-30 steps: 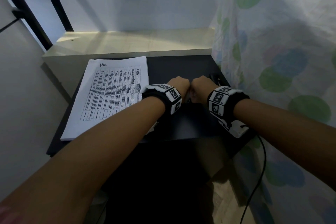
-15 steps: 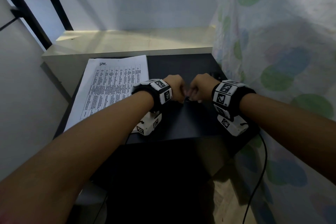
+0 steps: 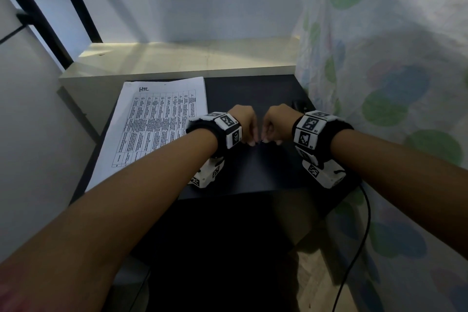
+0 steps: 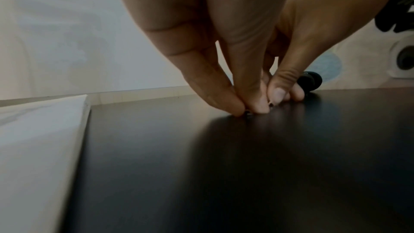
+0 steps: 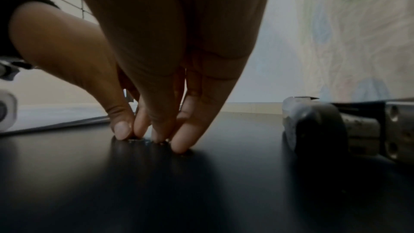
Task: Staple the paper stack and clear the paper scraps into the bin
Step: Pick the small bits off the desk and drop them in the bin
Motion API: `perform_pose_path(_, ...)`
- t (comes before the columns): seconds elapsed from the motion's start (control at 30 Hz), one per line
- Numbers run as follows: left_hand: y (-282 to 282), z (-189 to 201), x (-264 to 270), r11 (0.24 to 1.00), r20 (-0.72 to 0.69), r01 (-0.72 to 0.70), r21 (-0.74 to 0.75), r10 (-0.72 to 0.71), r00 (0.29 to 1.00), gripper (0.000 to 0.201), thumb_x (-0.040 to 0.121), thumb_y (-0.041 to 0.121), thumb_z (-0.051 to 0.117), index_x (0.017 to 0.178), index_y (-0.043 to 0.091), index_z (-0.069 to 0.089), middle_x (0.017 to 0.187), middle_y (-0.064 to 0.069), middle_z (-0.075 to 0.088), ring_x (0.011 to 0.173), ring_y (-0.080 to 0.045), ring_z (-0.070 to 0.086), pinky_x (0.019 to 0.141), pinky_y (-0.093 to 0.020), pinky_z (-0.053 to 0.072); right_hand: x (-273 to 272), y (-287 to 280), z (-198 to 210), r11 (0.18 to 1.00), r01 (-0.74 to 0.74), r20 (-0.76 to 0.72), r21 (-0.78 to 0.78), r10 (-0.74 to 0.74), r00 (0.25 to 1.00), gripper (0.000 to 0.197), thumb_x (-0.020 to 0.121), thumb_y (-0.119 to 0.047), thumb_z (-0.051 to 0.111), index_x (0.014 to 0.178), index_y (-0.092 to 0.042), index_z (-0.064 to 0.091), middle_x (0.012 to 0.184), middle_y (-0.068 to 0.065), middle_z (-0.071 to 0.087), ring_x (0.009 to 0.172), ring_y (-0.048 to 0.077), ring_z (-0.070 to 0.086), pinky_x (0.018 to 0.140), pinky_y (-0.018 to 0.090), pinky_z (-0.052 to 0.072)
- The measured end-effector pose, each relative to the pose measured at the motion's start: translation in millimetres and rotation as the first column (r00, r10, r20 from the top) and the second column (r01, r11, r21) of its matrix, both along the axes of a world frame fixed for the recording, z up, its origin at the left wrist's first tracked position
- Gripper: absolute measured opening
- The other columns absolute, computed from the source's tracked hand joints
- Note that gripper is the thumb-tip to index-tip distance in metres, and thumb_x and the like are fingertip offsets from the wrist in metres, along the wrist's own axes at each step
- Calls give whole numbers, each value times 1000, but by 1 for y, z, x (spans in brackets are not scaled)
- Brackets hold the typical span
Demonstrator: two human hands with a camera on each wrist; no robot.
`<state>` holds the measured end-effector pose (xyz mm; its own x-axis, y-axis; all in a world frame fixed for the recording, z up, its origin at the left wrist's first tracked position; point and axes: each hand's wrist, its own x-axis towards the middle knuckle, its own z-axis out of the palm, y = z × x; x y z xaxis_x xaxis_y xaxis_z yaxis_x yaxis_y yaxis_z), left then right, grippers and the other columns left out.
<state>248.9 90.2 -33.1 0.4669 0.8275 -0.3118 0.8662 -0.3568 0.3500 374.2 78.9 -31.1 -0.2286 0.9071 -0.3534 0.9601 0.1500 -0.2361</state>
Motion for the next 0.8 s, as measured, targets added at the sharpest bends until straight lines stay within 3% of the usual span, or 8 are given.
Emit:
perform_pose_path(0.1,-2,2,3,999,-54,18,32,-16,998,20,78,6,72,97,10,76,104,-10,75,80,-18,65,85,-26,53,-5,-3,0,999,-28,83,28,25,996,26,86,-8,60,63,-21,63,87,4,69,36,3,52,74,28,56)
perform_pose_path(0.17,-5,4,7,999,-116,15,33,-11,993,21,81,7,68,101,10,74,109,-11,72,97,-25,68,91,-30,53,-9,-6,0,997,-63,154,38,56,986,37,88,-8,54,55,-25,51,84,2,62,55,14,56,66,24,49)
perform_pose_path(0.23,-9,5,14,998,-184,3,56,7,983,26,84,10,63,109,8,69,118,-12,68,108,-27,65,91,-32,51,-11,-9,-3,995,-85,230,44,73,970,32,91,-8,49,61,-20,52,82,2,54,78,23,56,61,24,37)
perform_pose_path(0.33,-16,3,20,994,-250,-12,107,38,968,33,90,15,55,120,4,60,126,-14,61,115,-29,61,90,-33,49,-11,-11,-6,997,-67,256,23,59,965,26,91,-7,48,68,-11,58,77,7,56,81,27,53,61,26,36)
perform_pose_path(0.47,-19,2,20,998,-279,6,55,9,960,33,93,12,50,122,1,58,130,-17,58,118,-31,58,95,-35,47,-8,-10,-4,999,-44,176,12,41,983,18,89,-7,51,94,-7,68,111,14,68,104,32,63,80,29,47)
perform_pose_path(0.53,-20,3,18,999,-289,25,32,-15,957,32,94,12,48,122,-1,58,129,-18,58,117,-33,58,95,-36,47,-2,-10,-3,999,1,87,32,-4,996,21,90,-10,52,102,-4,69,113,12,69,95,29,66,85,31,51)
perform_pose_path(0.63,-19,2,13,997,-260,65,32,-55,964,30,93,9,47,118,-3,59,125,-21,60,114,-35,59,94,-37,47,8,-10,-1,994,78,-74,77,-72,995,19,90,-10,55,99,-2,69,100,13,73,54,10,57,61,21,48)
perform_pose_path(0.8,-10,3,3,999,-151,29,43,-22,988,32,93,15,49,119,0,59,127,-18,60,117,-32,57,101,-37,46,18,-9,5,986,140,-149,85,-127,981,19,90,-13,57,99,-2,70,85,8,68,65,18,62,70,23,45)
